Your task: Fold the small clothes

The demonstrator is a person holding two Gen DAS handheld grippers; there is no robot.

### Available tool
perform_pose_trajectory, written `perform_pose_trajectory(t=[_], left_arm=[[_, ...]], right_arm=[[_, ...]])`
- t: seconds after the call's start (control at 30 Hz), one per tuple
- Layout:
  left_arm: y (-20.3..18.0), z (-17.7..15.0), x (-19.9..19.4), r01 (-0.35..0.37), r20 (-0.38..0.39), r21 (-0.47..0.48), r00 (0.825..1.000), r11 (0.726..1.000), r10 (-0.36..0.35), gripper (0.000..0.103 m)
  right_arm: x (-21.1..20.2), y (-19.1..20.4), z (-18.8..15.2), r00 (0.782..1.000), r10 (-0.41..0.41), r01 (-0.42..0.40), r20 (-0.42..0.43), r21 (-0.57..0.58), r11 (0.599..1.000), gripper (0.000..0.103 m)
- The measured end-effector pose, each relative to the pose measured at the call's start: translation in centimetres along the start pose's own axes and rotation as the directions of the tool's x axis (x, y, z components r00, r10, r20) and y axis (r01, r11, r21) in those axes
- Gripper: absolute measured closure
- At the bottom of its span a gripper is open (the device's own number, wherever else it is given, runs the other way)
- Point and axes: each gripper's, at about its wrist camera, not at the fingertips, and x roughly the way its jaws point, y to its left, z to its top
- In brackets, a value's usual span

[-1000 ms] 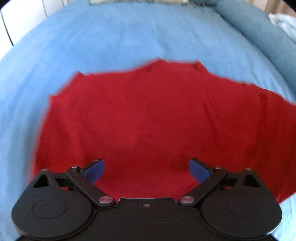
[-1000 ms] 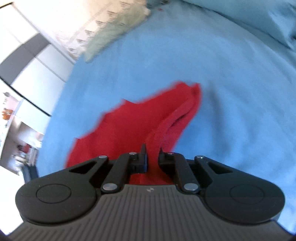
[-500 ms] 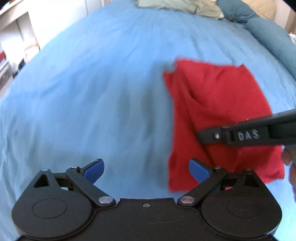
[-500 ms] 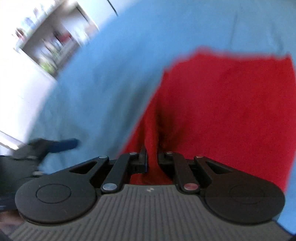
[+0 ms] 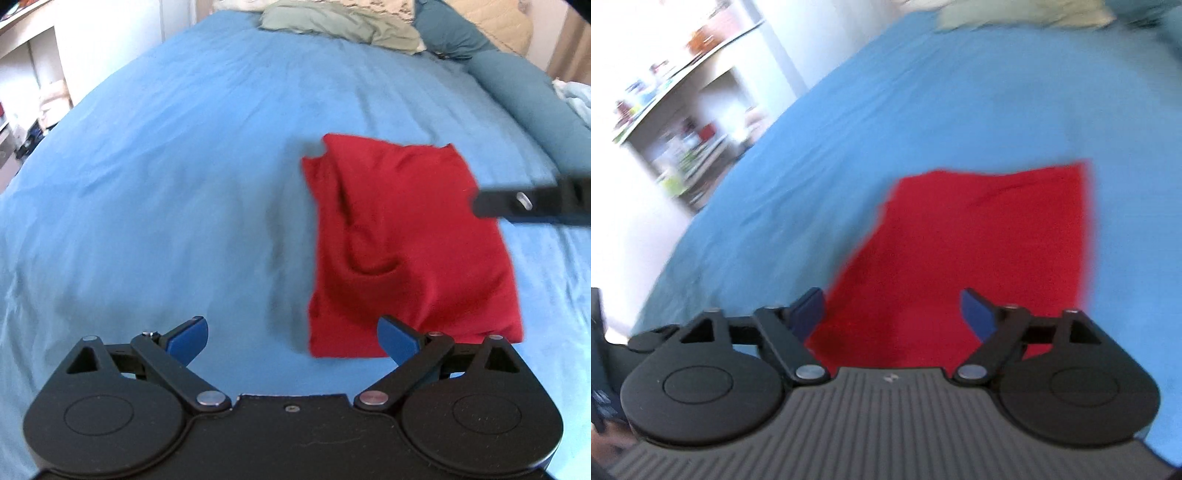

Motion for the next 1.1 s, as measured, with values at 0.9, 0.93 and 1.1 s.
perform_pose_trajectory(t=[0.9, 0.93, 1.1], left_arm=[[1.8, -2.2, 5.6, -0.091, -0.087, -0.027, 0.992, 0.995, 0.089, 0.007], [1.7, -2.5, 5.5, -0.099, -0.085, -0.019, 0.992, 0.995, 0.097, 0.007], [0.9, -2.3, 5.2, -0.138, -0.089, 0.038, 0.986, 0.990, 0.141, 0.007]], right_arm=[[1.4, -7.0, -11.7, 0.928, -0.370, 0.373, -0.050, 0.089, 0.924, 0.013], [1.4, -7.1, -11.9, 0.930, -0.364, 0.367, -0.042, 0.085, 0.926, 0.013], [0.7, -7.5, -11.8, 0.941, -0.336, 0.338, -0.046, 0.059, 0.939, 0.012]])
